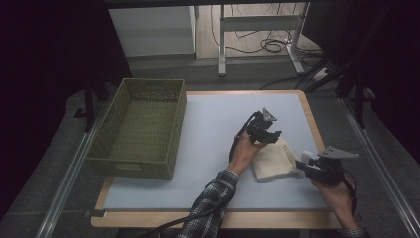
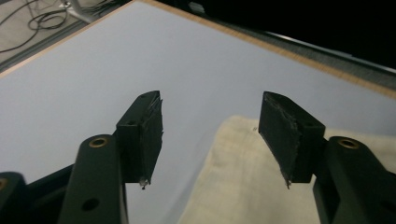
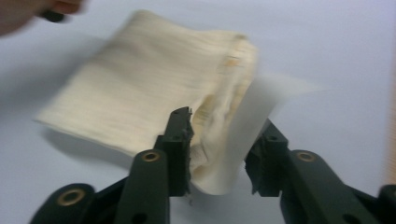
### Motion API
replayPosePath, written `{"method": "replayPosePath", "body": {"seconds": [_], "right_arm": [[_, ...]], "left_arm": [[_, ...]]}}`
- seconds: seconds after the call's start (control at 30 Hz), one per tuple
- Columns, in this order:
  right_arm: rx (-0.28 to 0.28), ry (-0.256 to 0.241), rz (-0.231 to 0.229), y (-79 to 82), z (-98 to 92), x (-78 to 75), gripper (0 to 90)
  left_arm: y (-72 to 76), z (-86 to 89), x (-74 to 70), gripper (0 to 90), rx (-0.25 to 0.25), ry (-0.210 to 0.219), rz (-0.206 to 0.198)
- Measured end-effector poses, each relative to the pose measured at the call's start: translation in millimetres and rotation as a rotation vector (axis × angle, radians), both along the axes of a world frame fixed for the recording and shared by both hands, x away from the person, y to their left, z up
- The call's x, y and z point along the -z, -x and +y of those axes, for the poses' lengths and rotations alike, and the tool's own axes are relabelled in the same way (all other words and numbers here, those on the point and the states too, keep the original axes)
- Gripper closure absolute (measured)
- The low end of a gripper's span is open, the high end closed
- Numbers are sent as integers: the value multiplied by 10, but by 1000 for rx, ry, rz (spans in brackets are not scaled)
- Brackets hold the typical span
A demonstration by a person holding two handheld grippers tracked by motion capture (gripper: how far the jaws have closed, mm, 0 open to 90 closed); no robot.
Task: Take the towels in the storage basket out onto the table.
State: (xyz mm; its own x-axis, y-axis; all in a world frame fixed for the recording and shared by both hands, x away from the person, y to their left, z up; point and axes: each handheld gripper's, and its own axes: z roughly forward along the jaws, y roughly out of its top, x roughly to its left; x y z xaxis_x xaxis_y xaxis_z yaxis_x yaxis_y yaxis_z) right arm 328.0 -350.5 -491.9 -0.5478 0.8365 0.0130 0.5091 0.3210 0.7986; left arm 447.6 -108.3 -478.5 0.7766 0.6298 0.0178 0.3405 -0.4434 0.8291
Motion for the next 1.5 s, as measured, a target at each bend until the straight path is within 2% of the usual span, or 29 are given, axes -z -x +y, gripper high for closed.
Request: {"method": "replayPosePath", "body": {"seconds": [0.13,0.27,0.4,0.53,0.63,0.8,0.97,1.07,1.1,1.33,1.43,1.5], "right_arm": [[72,26,-13,29,-204,-44,605],[81,15,-21,60,-259,-123,612],[23,-7,-4,48,-123,-157,655],[-37,-17,38,-13,80,-82,659],[-52,-5,74,-61,195,8,652],[-57,20,113,-117,284,138,659],[-77,51,125,-115,339,189,863],[-85,57,118,-105,367,156,883],[-86,59,112,-102,375,133,884],[-78,50,35,-74,322,-159,885],[-55,52,32,-96,225,-217,885],[-38,57,46,-119,164,-193,885]], "left_arm": [[31,157,34,365,-16,-18,10],[40,327,106,317,-37,-29,35],[58,505,178,256,-73,-43,49],[92,683,255,191,-114,-61,66],[124,820,320,150,-142,-87,82],[189,1030,428,101,-172,-126,126],[273,1235,558,75,-212,-173,155],[271,1341,624,66,-217,-99,192],[278,1349,630,63,-219,-91,187],[278,1344,635,65,-217,-99,181],[278,1345,637,65,-217,-98,180],[279,1345,638,65,-217,-98,180]]}}
